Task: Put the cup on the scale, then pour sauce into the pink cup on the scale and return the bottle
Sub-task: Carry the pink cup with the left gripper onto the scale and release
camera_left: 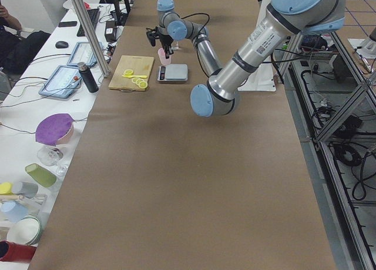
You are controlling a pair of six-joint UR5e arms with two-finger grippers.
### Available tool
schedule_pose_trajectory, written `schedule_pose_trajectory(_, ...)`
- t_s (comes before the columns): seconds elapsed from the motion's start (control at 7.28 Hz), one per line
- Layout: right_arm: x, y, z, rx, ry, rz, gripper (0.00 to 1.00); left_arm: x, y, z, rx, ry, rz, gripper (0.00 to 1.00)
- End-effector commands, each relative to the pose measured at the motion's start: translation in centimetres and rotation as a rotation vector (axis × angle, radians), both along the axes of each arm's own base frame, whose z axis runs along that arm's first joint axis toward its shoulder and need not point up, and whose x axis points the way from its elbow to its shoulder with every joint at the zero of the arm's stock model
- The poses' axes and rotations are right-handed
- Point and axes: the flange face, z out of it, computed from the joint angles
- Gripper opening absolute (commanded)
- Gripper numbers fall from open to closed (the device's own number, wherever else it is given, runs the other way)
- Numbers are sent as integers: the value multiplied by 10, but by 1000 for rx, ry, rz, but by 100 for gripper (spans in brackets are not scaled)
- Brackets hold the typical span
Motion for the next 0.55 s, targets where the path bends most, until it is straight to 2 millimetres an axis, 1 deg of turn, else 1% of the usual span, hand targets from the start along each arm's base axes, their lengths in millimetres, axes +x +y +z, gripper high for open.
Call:
schedule_pose_trajectory(0.0, -8, -13, -34, 177, -12, -14, 100, 52, -4, -26, 3, -6, -18, 0)
schedule_pose_trajectory(0.14, -19, -13, -45, 221, -19, -34, 100, 78, 2, -15, 26, -29, -20, 0)
schedule_pose_trajectory(0.27, -24, -9, -61, 251, -36, -46, 100, 97, 14, -1, 26, -55, -4, 0)
schedule_pose_trajectory(0.41, -27, -7, -72, 267, -57, -53, 100, 109, 26, 9, 30, -72, 4, 0)
